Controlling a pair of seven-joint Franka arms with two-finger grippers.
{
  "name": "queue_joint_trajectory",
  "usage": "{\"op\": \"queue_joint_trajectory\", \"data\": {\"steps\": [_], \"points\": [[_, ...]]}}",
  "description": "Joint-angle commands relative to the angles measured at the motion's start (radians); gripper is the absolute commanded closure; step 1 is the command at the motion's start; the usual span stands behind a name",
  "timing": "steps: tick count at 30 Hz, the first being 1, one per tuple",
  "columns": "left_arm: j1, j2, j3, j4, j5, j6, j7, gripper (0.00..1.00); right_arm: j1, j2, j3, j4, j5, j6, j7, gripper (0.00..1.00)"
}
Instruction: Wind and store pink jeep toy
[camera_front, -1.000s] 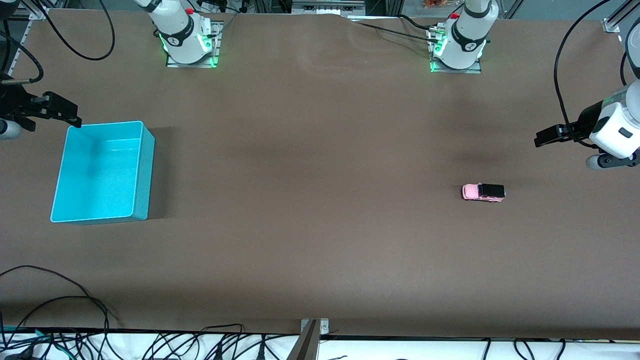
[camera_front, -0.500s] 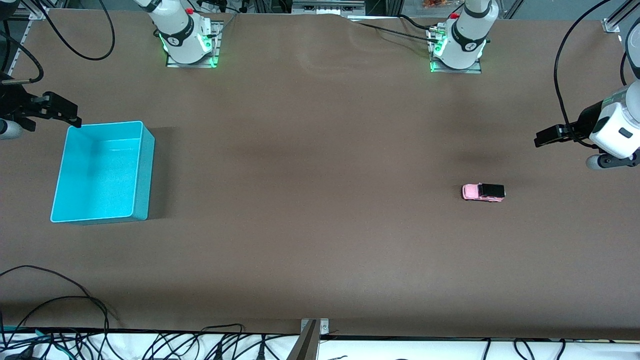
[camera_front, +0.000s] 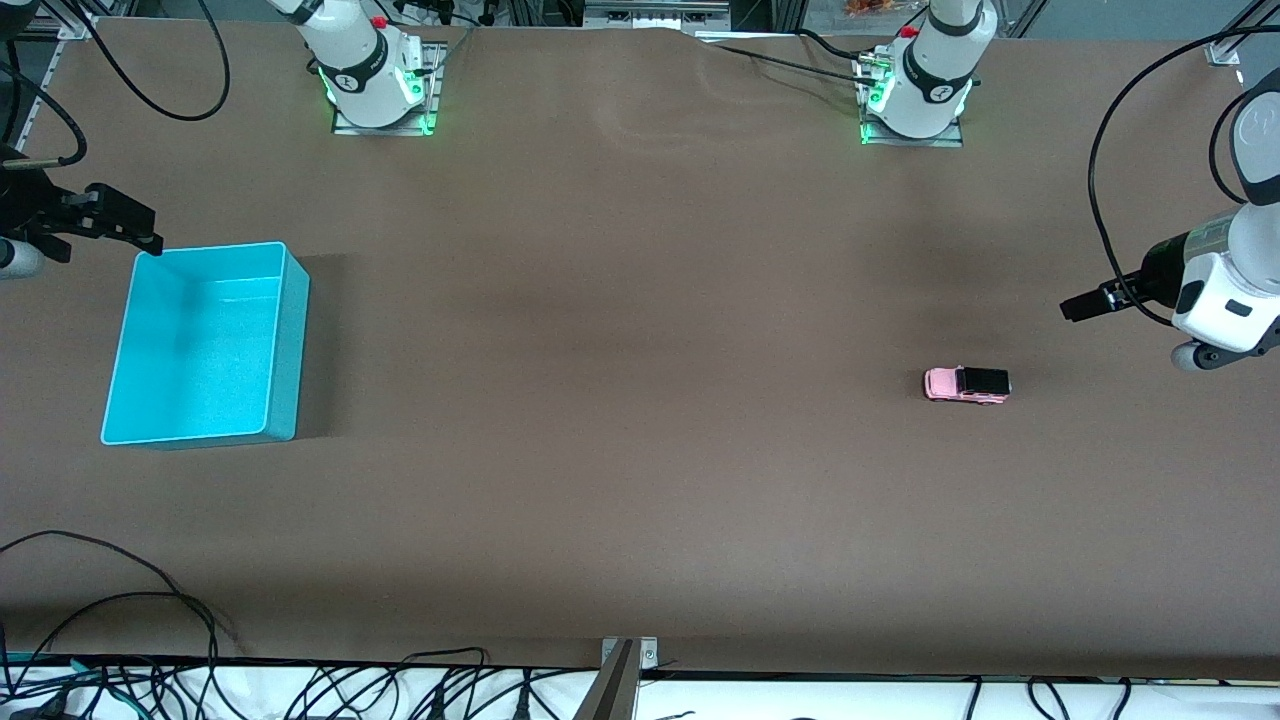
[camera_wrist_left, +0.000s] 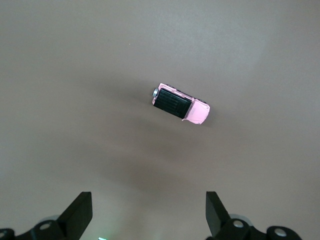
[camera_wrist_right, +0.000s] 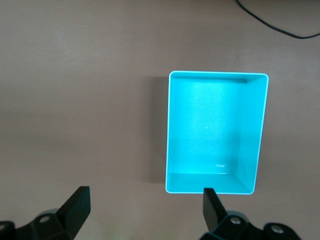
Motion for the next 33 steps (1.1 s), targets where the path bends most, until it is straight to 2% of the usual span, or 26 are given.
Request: {"op": "queue_joint_trajectory", "data": {"steps": [1, 6, 13, 20, 33], "points": [[0.008, 0.003, -0.011, 0.019, 0.011, -0.006, -0.012, 0.00, -0.002, -0.001, 0.003, 0.016, -0.016, -0.015, -0.005, 0.00], [0.008, 0.016, -0.009, 0.019, 0.005, 0.014, -0.037, 0.00, -0.002, -0.001, 0.005, 0.016, -0.016, -0.015, -0.003, 0.00], [0.007, 0.063, -0.009, 0.019, 0.005, 0.051, -0.196, 0.00, -0.002, -0.001, 0.003, 0.016, -0.016, -0.014, -0.003, 0.00], [0.010, 0.115, -0.009, 0.019, 0.005, 0.086, -0.475, 0.00, -0.002, -0.001, 0.003, 0.016, -0.016, -0.012, -0.003, 0.00], [0.024, 0.192, -0.009, -0.034, 0.003, 0.261, -0.943, 0.00, -0.002, -0.001, 0.003, 0.016, -0.016, -0.014, -0.003, 0.00]]}}
